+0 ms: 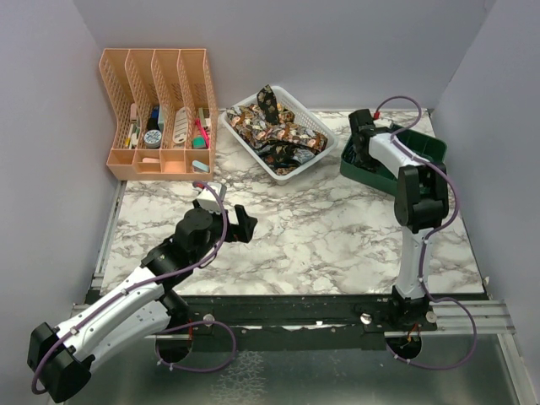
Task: Roll the ties
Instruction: Place the tie in the storage box.
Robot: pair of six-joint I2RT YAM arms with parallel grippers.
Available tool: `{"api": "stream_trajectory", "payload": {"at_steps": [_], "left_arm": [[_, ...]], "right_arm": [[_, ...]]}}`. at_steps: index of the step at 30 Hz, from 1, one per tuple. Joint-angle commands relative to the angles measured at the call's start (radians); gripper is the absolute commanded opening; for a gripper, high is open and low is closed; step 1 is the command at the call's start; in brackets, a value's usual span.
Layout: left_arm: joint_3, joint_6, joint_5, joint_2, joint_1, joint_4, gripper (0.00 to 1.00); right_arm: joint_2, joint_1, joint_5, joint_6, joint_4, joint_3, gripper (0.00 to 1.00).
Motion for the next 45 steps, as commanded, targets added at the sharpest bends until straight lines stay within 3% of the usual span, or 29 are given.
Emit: {"api": "stream_trajectory", "payload": {"at_steps": [1, 6, 12, 22, 45], "left_arm": [[0.029, 0.01, 0.021, -0.01, 0.003, -0.008, 0.99], [0.027, 0.006, 0.02, -0.011, 0.003, 0.002, 0.99], [0.032, 0.007, 0.026, 0.005, 0.003, 0.012, 0.99], [0.036, 0.006, 0.032, 0.004, 0.004, -0.002, 0.99], [0.037, 0.015, 0.034, 0.003, 0.003, -0.002, 0.99]], "right_arm": [[0.114, 0.004, -0.083, -0.018, -0.066, 0.018, 0.01], [0.059, 0.016, -0.038, -0.046, -0.084, 0.024, 0.01], [-0.014, 0.015, -0.11, -0.137, -0.101, 0.052, 0.01], [0.107, 0.004, -0.23, -0.173, -0.16, 0.09, 0.0], [0.212, -0.024, -0.281, -0.206, -0.17, 0.138, 0.03]]}}
